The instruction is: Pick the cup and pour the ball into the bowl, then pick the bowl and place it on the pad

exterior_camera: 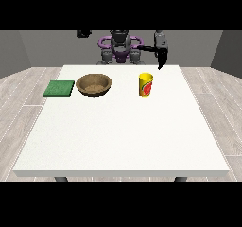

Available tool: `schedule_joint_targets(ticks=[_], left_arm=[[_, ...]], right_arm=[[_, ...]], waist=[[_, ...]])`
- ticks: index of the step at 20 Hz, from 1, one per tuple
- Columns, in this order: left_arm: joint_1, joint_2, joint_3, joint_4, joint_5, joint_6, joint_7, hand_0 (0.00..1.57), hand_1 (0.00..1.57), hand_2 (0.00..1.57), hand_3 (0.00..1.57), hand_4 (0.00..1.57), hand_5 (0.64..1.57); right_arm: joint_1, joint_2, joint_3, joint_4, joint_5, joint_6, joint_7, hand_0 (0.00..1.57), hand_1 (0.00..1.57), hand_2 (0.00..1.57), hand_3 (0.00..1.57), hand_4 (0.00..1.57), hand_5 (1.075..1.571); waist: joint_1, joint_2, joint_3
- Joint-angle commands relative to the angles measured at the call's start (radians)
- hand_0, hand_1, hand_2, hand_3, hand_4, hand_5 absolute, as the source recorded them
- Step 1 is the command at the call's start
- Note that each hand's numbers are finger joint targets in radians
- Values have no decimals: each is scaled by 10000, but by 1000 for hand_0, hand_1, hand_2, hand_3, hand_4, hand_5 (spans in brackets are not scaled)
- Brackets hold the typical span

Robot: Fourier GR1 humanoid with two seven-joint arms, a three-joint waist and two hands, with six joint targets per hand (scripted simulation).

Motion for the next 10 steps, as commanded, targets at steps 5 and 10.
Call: schedule_joint_targets(ticks=[5,10], left_arm=[[367,365,554,3097,-40,-803,-2572,0,0,0,0,0,1403],[-716,340,625,4480,-88,-604,-3068,0,0,0,0,0,1444]], right_arm=[[157,-443,-670,-940,-301,486,989,0,0,0,0,0,1568],[346,-582,-1484,-889,-946,1005,567,0,0,0,0,0,1568]], waist=[[-117,-195,-3],[-244,-50,1]])
